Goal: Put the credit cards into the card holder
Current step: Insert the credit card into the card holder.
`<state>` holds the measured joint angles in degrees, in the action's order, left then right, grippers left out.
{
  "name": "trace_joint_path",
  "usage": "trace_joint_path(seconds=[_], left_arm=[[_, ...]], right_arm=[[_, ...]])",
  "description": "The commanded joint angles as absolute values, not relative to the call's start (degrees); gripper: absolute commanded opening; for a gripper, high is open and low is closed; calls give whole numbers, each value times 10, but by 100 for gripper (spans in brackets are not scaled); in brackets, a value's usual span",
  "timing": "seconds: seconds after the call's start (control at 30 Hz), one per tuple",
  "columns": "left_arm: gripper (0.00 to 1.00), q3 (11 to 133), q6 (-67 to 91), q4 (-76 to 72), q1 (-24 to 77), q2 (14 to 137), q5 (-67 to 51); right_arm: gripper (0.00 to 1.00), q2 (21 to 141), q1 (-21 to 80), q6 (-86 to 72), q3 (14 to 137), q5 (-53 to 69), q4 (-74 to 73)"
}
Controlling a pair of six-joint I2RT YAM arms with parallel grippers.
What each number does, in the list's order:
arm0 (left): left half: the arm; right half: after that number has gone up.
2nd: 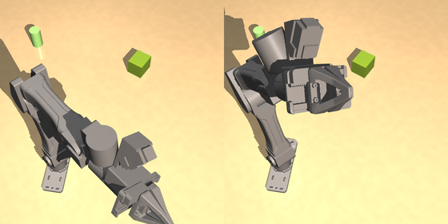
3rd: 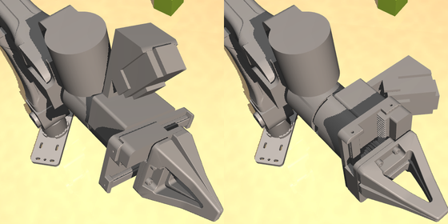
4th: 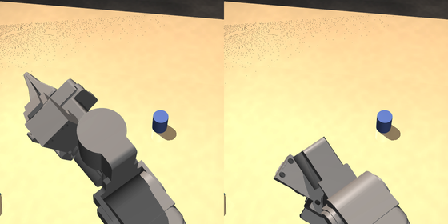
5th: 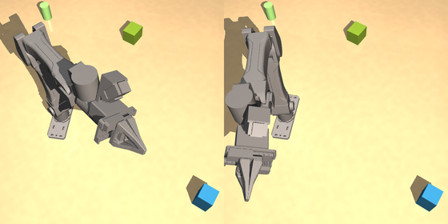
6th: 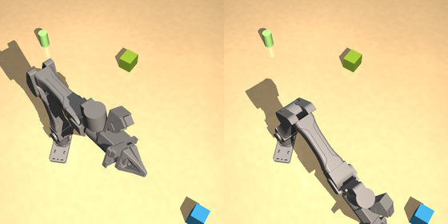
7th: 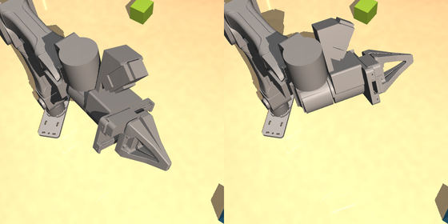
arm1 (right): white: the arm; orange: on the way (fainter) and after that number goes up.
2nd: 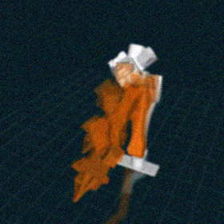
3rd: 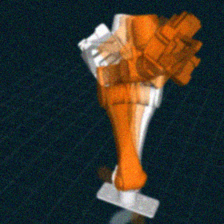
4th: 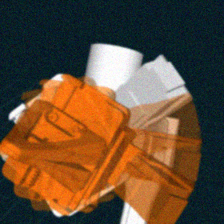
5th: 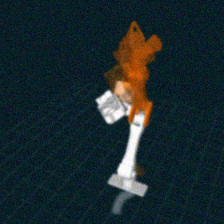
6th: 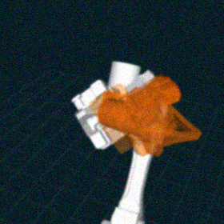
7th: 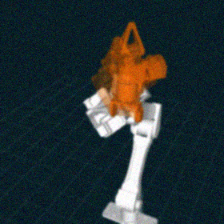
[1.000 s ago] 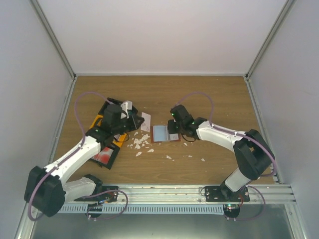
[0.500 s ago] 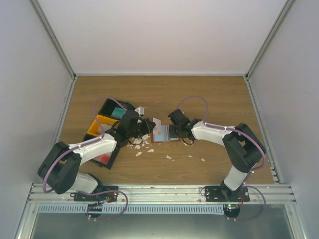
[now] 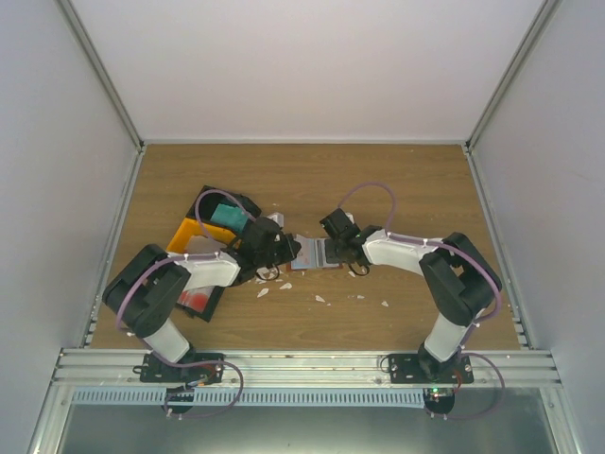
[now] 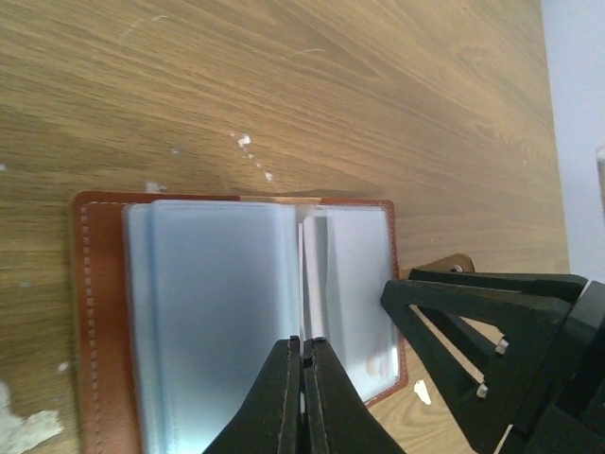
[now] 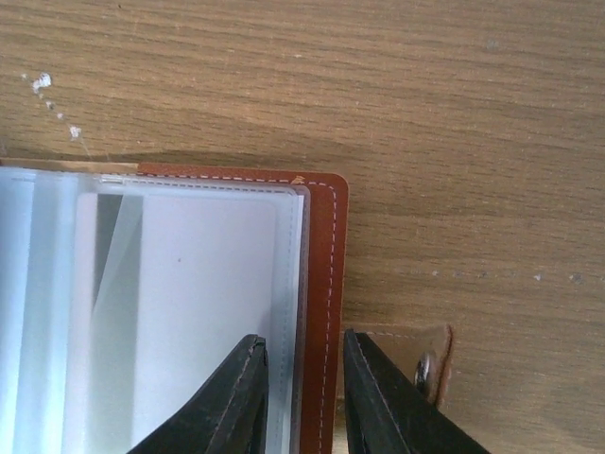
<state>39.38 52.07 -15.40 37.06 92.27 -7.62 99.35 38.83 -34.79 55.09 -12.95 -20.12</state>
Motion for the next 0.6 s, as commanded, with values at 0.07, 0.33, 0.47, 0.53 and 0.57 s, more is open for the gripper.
trace_joint_path(seconds=[0.07,0.33,0.47,0.53,0.57], left_arm=[[0,401,531,-253,387,951,-72],[0,388,541,-303,390,973,-70],[0,390,549,-306,390,984,-71],[0,388,553,-301,390,988,-63],[0,385,555,-302,390,989,-60]], right_arm=[[24,1006,377,-349,527,-117,-203],[24,1004,365,-352,499,-85,-186],[24,1003,364,-355,495,-79,-182],[24,1003,363,-355,495,-77,-182],[24,1004,363,-356,494,-77,-182]])
